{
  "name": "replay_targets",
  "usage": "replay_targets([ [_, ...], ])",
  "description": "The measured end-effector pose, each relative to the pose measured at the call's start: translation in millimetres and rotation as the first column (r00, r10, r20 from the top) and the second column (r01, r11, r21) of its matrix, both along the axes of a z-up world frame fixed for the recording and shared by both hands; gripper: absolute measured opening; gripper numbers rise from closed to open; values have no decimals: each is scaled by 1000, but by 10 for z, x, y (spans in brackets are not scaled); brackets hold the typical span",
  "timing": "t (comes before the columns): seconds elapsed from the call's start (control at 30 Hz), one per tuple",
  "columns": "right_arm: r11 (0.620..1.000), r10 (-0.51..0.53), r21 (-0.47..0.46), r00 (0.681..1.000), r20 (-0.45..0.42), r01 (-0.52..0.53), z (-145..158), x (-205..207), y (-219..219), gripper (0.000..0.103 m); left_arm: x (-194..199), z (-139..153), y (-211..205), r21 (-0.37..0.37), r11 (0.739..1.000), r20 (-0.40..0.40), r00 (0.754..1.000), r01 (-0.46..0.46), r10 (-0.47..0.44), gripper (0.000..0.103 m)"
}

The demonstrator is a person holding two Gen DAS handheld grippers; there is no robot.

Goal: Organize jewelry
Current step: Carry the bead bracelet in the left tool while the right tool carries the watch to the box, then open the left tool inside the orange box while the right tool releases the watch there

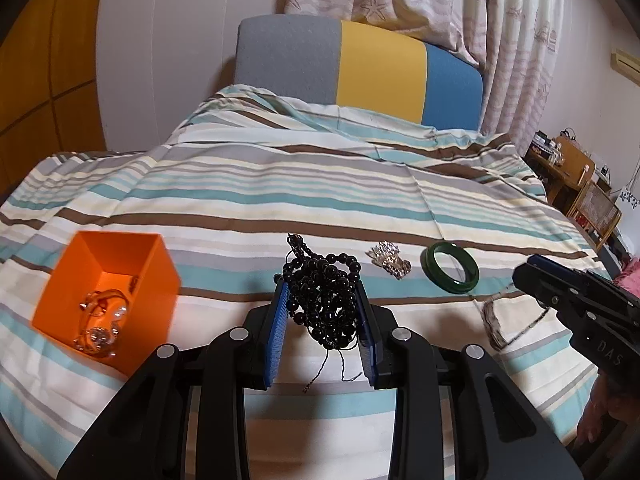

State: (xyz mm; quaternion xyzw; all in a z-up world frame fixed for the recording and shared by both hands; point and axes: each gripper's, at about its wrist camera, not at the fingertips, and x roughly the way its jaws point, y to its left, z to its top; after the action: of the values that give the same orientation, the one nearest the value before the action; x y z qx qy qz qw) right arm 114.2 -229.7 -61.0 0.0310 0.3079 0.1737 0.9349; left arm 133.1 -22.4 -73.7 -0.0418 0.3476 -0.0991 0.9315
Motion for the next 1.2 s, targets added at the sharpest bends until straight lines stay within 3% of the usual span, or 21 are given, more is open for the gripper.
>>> replay_targets([
  [0.6, 966, 242, 77, 967, 84, -248, 526, 314, 1404, 32, -51, 429, 1070, 16, 990, 66, 988, -140, 139, 32],
  [0.83, 934, 340, 86, 938, 72, -346, 511, 428, 2105, 32, 26, 277, 1394, 61, 986, 29, 988, -152, 151, 32],
  [1.2, 908, 416, 63, 910, 0, -415, 85, 522, 2718, 31, 109, -140, 1586, 82, 985, -48, 987, -151, 156, 32],
])
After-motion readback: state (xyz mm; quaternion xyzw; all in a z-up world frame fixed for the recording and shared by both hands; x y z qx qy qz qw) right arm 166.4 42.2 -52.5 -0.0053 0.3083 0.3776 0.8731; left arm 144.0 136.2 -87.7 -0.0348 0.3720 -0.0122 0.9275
